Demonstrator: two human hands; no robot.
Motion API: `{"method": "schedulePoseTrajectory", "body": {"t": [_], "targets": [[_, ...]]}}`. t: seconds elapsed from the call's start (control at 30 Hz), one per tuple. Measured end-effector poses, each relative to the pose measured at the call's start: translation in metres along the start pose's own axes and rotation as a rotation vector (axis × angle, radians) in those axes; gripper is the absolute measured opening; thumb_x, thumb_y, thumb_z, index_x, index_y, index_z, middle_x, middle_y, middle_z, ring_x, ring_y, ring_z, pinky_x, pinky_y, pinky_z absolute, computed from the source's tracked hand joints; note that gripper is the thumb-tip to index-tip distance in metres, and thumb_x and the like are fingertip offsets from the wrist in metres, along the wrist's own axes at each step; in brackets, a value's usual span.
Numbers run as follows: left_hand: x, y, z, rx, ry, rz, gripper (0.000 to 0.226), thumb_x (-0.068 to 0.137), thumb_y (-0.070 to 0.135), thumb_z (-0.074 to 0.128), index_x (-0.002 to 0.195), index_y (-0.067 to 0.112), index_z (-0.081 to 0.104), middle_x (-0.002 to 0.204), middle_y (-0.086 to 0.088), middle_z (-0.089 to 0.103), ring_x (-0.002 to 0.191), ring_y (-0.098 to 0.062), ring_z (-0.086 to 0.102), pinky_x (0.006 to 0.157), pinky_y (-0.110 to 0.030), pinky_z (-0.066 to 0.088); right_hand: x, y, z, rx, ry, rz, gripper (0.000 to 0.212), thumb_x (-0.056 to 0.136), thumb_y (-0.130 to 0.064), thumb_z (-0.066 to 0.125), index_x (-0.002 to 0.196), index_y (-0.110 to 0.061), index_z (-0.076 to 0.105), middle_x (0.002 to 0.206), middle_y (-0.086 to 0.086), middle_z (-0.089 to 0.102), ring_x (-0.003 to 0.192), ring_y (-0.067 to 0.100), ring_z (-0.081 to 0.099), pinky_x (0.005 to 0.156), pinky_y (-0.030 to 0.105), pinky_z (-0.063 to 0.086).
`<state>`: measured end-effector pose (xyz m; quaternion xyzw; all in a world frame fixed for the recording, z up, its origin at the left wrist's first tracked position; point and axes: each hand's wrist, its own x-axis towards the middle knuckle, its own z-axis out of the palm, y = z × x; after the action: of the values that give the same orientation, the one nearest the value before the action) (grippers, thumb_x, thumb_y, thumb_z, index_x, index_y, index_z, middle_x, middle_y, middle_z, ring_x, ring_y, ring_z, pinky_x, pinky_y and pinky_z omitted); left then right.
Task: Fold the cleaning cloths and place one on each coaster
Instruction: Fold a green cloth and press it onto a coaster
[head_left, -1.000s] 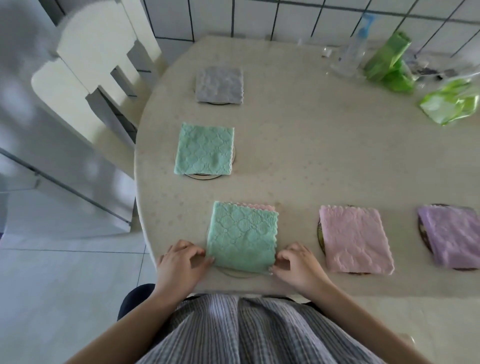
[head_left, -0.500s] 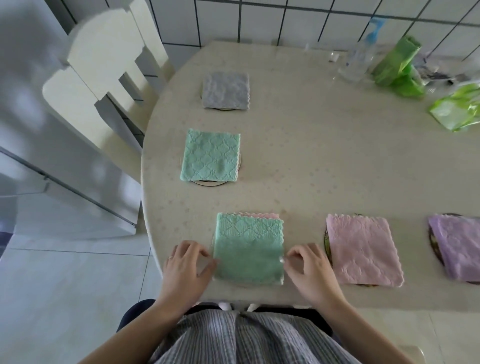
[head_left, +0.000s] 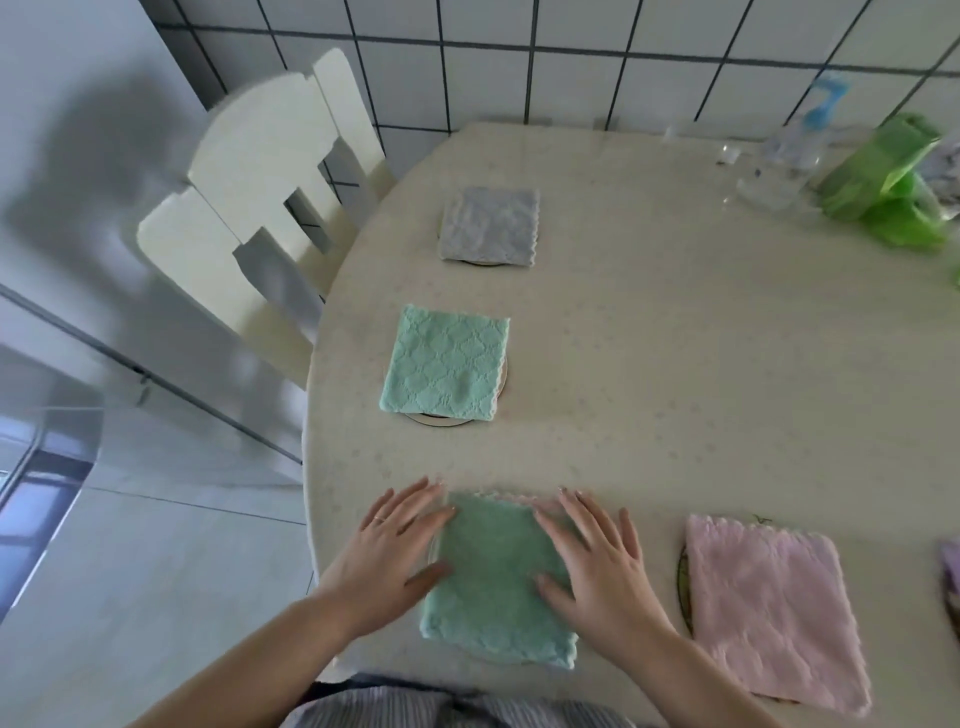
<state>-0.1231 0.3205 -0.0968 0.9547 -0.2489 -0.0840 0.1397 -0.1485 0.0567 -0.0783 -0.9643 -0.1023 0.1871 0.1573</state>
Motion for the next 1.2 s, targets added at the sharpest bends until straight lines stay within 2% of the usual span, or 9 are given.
{"method": "schedulePoseTrajectory", "body": {"t": [0.13,0.23,0.3,0.37,0.47,0.6,0.73,0.9,1.2], "targets": [[0.019,-0.034,-0.016,-0.338,0.212,-0.303,0.045,0.086,0.039,0.052,0.125,0.016,0.055,0.133,-0.003,0.051,0.126,-0.021,0.046,0.102,-0.035,0.037,0.023,-0.019,-0.018,0.201,0.088,0.086,0.081,0.074,-0.069,0.012,0.145,-0.032,0.023,0.154,-0.014,0.007,0.14,0.002,-0.008,0.116,0.037,-0.006],[0.045,-0.065,-0.034,-0.556,0.244,-0.495,0.03,0.087,0.024,0.058,0.116,0.016,0.06,0.119,0.002,0.058,0.113,-0.016,0.055,0.094,-0.027,0.039,0.049,-0.034,-0.024,0.342,0.175,0.157,0.062,0.085,-0.056,0.04,0.139,-0.025,0.038,0.147,-0.008,0.033,0.137,0.01,0.027,0.114,0.035,0.025],[0.068,-0.083,-0.05,-0.674,0.21,-0.549,0.02,0.09,0.025,0.056,0.108,0.022,0.061,0.109,0.007,0.062,0.106,-0.011,0.058,0.09,-0.025,0.042,0.069,-0.05,-0.027,0.525,0.188,0.267,0.044,0.089,-0.04,0.054,0.131,-0.025,0.049,0.126,-0.01,0.052,0.115,0.008,0.05,0.098,0.034,0.044],[0.094,-0.107,-0.062,-0.792,0.165,-0.544,0.012,0.09,0.025,0.057,0.1,0.028,0.061,0.103,0.009,0.065,0.101,-0.011,0.06,0.091,-0.029,0.045,0.091,-0.073,-0.028,0.696,0.156,0.369,0.025,0.089,-0.032,0.056,0.114,-0.027,0.061,0.096,-0.013,0.064,0.087,0.004,0.06,0.082,0.031,0.052],[0.132,-0.143,-0.079,-0.899,0.08,-0.499,0.006,0.083,0.035,0.061,0.089,0.034,0.062,0.098,0.003,0.067,0.098,-0.017,0.064,0.091,-0.038,0.048,0.127,-0.119,-0.015,0.888,0.175,0.52,0.013,0.088,-0.026,0.054,0.083,-0.032,0.065,0.08,-0.003,0.069,0.079,0.018,0.066,0.07,0.03,0.05],[0.178,-0.175,-0.093,-0.856,-0.07,-0.472,0.01,0.088,0.024,0.06,0.098,0.026,0.061,0.098,-0.002,0.064,0.089,-0.016,0.062,0.077,-0.026,0.05,0.155,-0.177,-0.002,0.895,0.231,0.604,0.022,0.091,-0.032,0.049,0.103,-0.029,0.068,0.092,-0.014,0.066,0.08,0.003,0.059,0.061,0.013,0.041],[0.214,-0.185,-0.099,-0.809,-0.218,-0.43,0.029,0.084,0.025,0.065,0.111,0.015,0.06,0.095,-0.002,0.066,0.085,-0.02,0.064,0.084,-0.042,0.055,0.177,-0.203,-0.002,0.828,0.384,0.832,0.028,0.09,-0.04,0.051,0.097,-0.022,0.071,0.099,-0.006,0.068,0.089,0.009,0.061,0.075,0.029,0.051],[0.244,-0.175,-0.099,-0.686,-0.285,-0.292,0.024,0.083,0.023,0.067,0.106,0.016,0.064,0.097,-0.002,0.064,0.086,-0.013,0.056,0.08,-0.023,0.044,0.195,-0.211,0.01,0.686,0.474,1.065,0.031,0.082,-0.052,0.056,0.088,-0.026,0.071,0.089,-0.01,0.06,0.085,0.011,0.058,0.069,0.029,0.045],[0.255,-0.173,-0.097,-0.53,-0.407,-0.238,0.023,0.082,0.028,0.068,0.097,0.011,0.068,0.089,-0.003,0.062,0.083,-0.017,0.055,0.072,-0.022,0.036,0.209,-0.219,0.021,0.719,0.606,1.172,0.021,0.081,-0.046,0.062,0.077,-0.026,0.068,0.078,-0.011,0.054,0.082,0.014,0.054,0.074,0.031,0.042]]}}
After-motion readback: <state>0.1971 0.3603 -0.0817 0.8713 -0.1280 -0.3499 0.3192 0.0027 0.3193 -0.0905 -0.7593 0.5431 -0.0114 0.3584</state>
